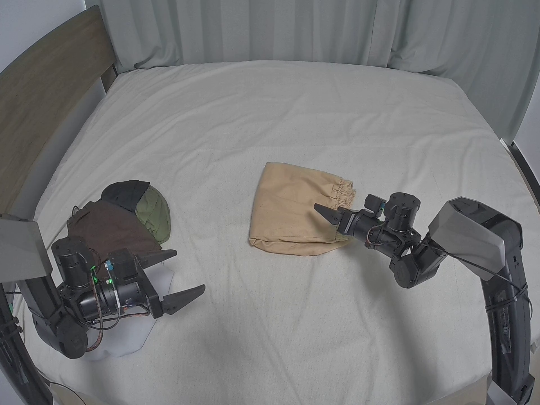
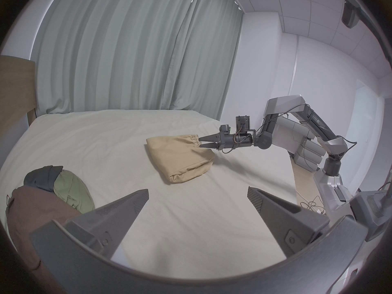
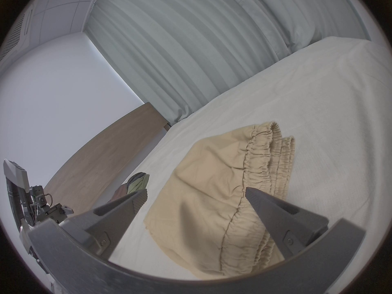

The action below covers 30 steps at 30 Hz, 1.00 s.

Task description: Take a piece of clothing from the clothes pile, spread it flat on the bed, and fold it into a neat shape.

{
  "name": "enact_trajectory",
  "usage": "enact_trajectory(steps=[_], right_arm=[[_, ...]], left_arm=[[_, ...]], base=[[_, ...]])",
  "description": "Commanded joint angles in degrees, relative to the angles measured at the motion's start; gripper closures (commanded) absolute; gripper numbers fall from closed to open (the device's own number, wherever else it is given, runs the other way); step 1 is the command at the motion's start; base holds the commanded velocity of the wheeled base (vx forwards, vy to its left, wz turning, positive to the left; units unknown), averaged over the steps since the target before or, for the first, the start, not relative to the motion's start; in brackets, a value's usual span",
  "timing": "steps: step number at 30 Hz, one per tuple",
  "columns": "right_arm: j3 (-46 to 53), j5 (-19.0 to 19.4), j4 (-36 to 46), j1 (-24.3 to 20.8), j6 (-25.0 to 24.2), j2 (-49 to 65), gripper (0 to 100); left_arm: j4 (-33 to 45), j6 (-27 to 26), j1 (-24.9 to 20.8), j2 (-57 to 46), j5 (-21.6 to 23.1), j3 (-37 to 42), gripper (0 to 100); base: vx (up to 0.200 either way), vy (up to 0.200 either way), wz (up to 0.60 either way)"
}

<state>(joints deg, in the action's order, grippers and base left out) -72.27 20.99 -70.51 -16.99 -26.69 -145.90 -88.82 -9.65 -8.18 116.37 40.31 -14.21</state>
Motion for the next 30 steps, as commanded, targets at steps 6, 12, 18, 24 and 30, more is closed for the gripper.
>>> enact_trajectory(steps=[6, 12, 18, 24, 30], right_arm=[[9.0, -0.8, -6.6, 1.6, 1.7, 15.1, 0], [33.7, -0.9, -17.1, 4.1, 14.0, 36.6, 0], [51.9, -0.6, -17.7, 8.9, 17.3, 59.4, 0], [64.0, 0.2, -17.1, 13.0, 16.8, 79.3, 0], [71.0, 0.3, -10.8, 13.3, 16.9, 92.7, 0]], left_arm=[[0.1, 1.6, -5.6, -10.8, 0.0, 0.2, 0], [0.1, 5.3, -15.6, -22.9, 0.1, 4.6, 0], [0.1, 7.5, -19.1, -35.6, -2.9, 11.4, 0], [2.2, 9.9, -16.3, -47.5, -7.1, 14.2, 0], [10.2, 11.1, -13.8, -59.4, -13.6, 13.7, 0]], base=[[0.000, 0.000, 0.00], [0.000, 0.000, 0.00], [0.000, 0.000, 0.00], [0.000, 0.000, 0.00], [0.000, 0.000, 0.00]])
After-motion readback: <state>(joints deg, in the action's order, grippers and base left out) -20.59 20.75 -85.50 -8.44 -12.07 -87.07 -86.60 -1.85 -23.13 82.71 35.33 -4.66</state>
